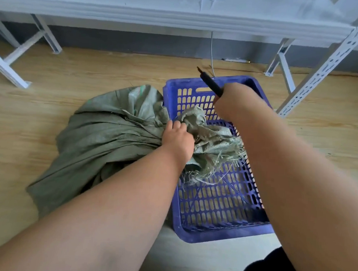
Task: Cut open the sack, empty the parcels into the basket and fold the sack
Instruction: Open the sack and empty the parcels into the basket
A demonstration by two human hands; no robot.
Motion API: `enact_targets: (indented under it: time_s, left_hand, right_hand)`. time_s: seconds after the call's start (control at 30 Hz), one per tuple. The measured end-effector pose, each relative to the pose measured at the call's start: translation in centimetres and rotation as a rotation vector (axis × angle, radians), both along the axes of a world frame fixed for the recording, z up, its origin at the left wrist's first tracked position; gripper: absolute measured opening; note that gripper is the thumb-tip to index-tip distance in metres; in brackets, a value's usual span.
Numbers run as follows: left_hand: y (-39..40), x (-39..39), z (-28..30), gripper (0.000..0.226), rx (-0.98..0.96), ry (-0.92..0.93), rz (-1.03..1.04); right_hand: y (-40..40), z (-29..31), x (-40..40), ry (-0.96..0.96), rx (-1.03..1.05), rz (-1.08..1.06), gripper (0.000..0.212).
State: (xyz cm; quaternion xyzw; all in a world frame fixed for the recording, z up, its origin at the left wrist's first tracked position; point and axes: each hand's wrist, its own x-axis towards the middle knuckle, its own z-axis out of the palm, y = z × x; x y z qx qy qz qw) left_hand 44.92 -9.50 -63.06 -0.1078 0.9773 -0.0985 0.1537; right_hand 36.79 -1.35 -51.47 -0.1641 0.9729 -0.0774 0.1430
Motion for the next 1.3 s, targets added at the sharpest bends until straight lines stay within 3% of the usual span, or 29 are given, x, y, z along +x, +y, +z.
enact_targets:
  time_s: [0.07, 0.13, 0.2, 0.3, 0.4, 0.47, 0.57, 0.63, 0.7, 0.73, 0.8, 0.83, 0.93, 1.03, 1.1, 1.23, 1.3]
  left_hand:
    - [-0.5, -0.1, -0.1, 0.033, 0.028, 0.018, 0.002]
    - [-1.2, -0.4, 0.1, 0.034, 0.114, 0.010, 0.008]
    - [-2.0, -0.6, 0.7, 0.051, 0.205, -0.014, 0.040]
    - [-3.2, -0.2, 2.2, 0.080, 0.199, -0.041, 0.035]
    - [-4.5, 1.7, 3.0, 0.069, 0.223, -0.003, 0.046]
    - [-5.0, 2.7, 3.0, 0.058, 0.266, -0.001, 0.070]
    - [-5.6, 3.6, 2.8, 0.056, 0.351, 0.042, 0.098]
    - [-6.4, 3.6, 3.4, 0.062, 0.536, 0.068, 0.176]
    - [-8.1, 4.3, 4.8, 0.061, 0.837, 0.216, 0.294]
    - [-9.5, 5.0, 5.6, 0.054, 0.896, 0.365, 0.348]
    - [-13.7, 7.1, 6.0, 0.040, 0.771, 0.646, 0.552]
    - [-16.0, 8.3, 5.8, 0.038, 0.656, 0.696, 0.695]
    - [-21.7, 12.8, 3.6, 0.053, 0.539, 0.424, 1.017]
    - [-23.1, 16.4, 1.2, 0.065, 0.566, 0.125, 0.984]
    - [-22.7, 17.6, -0.2, 0.063, 0.547, 0.066, 0.878]
    - [-22.0, 17.4, -1.9, 0.015, 0.382, 0.243, 0.857]
    - [-22.2, 16.6, -1.5, 0.012, 0.400, 0.382, 0.921]
  right_hand:
    - [0.3, 0.9, -0.3, -0.128, -0.132, -0.051, 0.032]
    - [0.0, -0.3, 0.9, -0.430, -0.289, -0.056, 0.035]
    - [0.0, -4.1, 2.2, -0.604, -0.354, -0.138, 0.034]
    - [0.8, -9.0, 4.0, -0.603, -0.381, -0.224, 0.039]
    - [1.0, -11.5, 5.1, -0.663, -0.264, -0.191, 0.045]
    - [0.4, -11.4, 4.8, -0.615, -0.150, -0.123, 0.042]
    - [-1.5, -8.9, 4.1, -0.216, -0.029, -0.098, 0.040]
    - [-2.8, -6.9, 4.5, -0.007, -0.088, -0.085, 0.040]
    - [-4.2, -5.7, 4.9, -0.002, -0.204, -0.033, 0.037]
    - [-4.9, -5.3, 5.3, -0.009, -0.259, -0.001, 0.036]
    - [-6.4, -4.9, 6.5, 0.058, -0.326, 0.089, 0.034]
    - [-7.2, -4.8, 7.2, 0.101, -0.346, 0.149, 0.034]
    - [-9.4, -5.1, 9.1, 0.085, -0.356, 0.316, 0.037]
    - [-10.8, -6.7, 9.5, -0.043, -0.226, 0.370, 0.043]
    - [-10.6, -7.8, 9.4, -0.102, -0.143, 0.365, 0.044]
    - [-9.6, -9.0, 9.5, -0.072, -0.127, 0.349, 0.045]
    - [-9.2, -9.3, 9.2, -0.057, -0.166, 0.319, 0.044]
